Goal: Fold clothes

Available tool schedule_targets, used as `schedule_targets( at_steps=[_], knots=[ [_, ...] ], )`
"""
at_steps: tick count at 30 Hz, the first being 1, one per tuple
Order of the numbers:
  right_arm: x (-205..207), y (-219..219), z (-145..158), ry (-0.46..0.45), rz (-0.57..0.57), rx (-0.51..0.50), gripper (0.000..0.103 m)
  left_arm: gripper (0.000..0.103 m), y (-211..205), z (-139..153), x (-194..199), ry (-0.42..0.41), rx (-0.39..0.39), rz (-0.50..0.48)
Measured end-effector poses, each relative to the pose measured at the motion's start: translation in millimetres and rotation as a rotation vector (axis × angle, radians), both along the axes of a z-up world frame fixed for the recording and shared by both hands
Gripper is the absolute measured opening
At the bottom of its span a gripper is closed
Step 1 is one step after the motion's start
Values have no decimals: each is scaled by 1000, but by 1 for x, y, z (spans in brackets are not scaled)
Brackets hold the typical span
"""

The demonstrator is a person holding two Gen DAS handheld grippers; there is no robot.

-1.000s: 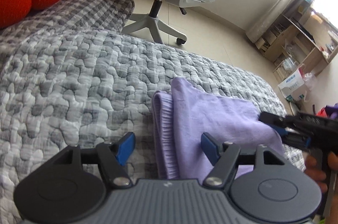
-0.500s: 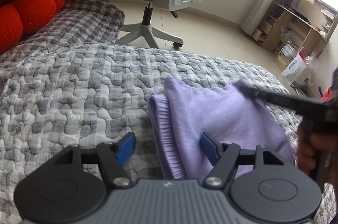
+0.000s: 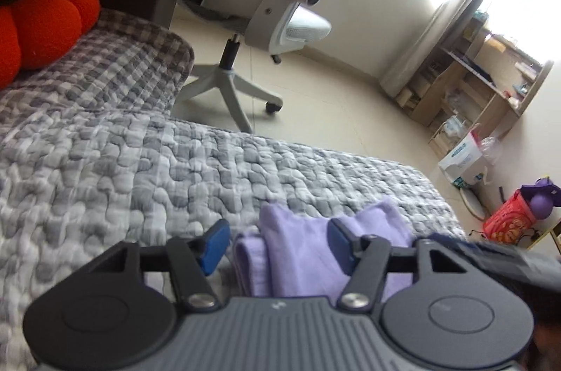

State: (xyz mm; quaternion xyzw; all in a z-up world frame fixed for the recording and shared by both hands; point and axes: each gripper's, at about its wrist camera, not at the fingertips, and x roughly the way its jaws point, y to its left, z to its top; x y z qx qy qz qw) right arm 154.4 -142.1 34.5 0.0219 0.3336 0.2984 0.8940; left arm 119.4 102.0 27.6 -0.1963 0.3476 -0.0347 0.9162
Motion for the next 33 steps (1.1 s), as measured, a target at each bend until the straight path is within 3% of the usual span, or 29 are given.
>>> schedule_targets(
  at_steps=[3,5,7,8,11,15,16,17,18,20,24,28,33],
  knots=[
    [-14,6,1,19,67,-29,42,51,-5,-5,18,19,5,-18],
    [-27,11,3,19,137,-26,42,38,-9,-7,26,25,12,-45],
    [-42,18,6,-2,235,-5,42,11,-12,-11,27,36,19,-51],
    [-51,25,6,-22,285,-2,42,9,-13,-13,27,40,22,-51],
    [-77,52,-3,-64,414,-57,42,6,-12,-12,24,20,31,-50],
    [-99,87,-23,-178,431,-256,42,5,-8,-8,21,-2,32,-39],
    [-103,94,-28,-198,441,-300,34,4,-8,-7,21,-7,39,-38],
    [-105,98,-30,-202,448,-324,17,4,-7,-7,20,-9,43,-37],
    [-106,100,-29,-209,439,-335,12,4,-7,-6,20,-11,47,-36],
    [-107,101,-25,-229,414,-346,7,4,-5,-4,18,-17,41,-30],
    [-118,91,-11,-348,380,-339,7,4,-3,1,15,-28,29,-19],
    [-118,86,-4,-338,377,-257,7,4,-1,4,12,-42,40,-5],
    [-117,97,-16,-292,393,-287,7,4,6,-10,16,-6,49,10]
  ],
)
